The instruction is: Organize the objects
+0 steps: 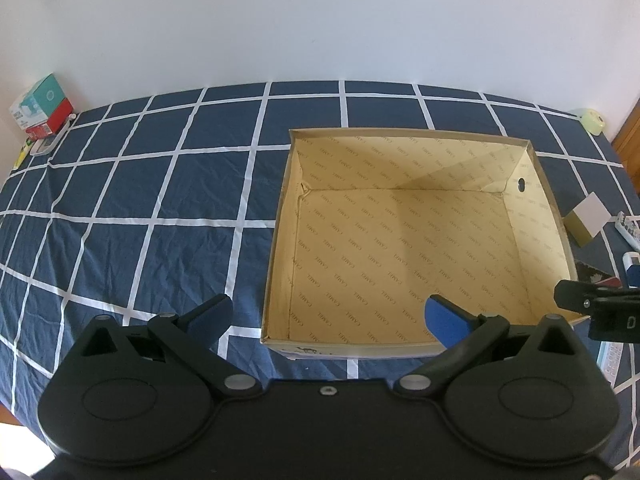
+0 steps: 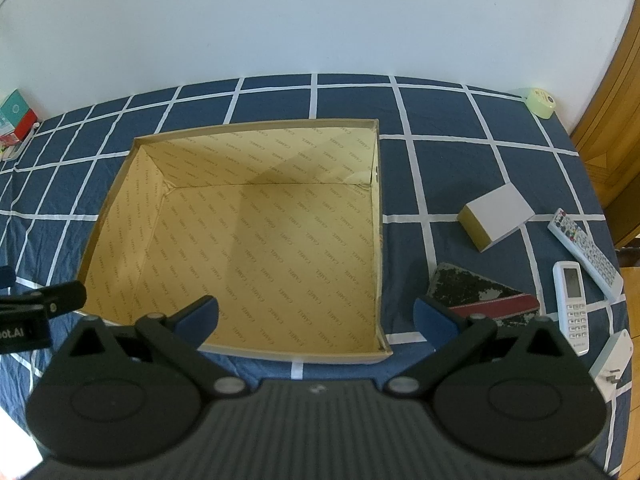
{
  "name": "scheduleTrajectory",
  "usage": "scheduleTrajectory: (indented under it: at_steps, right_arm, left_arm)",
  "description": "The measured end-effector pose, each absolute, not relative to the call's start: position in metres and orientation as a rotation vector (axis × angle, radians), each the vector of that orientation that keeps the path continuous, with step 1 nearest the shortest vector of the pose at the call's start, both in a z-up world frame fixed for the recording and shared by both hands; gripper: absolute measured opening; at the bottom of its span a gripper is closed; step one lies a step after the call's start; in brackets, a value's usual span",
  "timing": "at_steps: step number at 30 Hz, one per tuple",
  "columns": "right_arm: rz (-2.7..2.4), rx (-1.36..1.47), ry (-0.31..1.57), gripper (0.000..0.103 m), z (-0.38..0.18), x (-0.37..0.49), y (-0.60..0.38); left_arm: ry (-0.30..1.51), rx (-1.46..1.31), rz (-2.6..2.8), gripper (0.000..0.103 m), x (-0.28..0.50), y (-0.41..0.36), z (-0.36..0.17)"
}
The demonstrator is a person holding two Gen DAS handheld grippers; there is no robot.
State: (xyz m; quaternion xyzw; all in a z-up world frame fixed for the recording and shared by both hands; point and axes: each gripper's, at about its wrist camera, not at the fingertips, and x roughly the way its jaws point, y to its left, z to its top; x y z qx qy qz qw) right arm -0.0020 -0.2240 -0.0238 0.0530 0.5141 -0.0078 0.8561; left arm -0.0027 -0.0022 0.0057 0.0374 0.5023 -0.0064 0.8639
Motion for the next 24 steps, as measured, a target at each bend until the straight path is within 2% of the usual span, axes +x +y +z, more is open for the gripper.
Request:
scheduleTrajectory:
  at_steps: [24]
  right_arm:
    - [-0.014,0.112,1.076,0.103,-0.0227,-0.0033,-0.2215]
  left_arm:
    - [1.048,0.081,-0.022,0.103,-0.0029,-0.0020,0.0067]
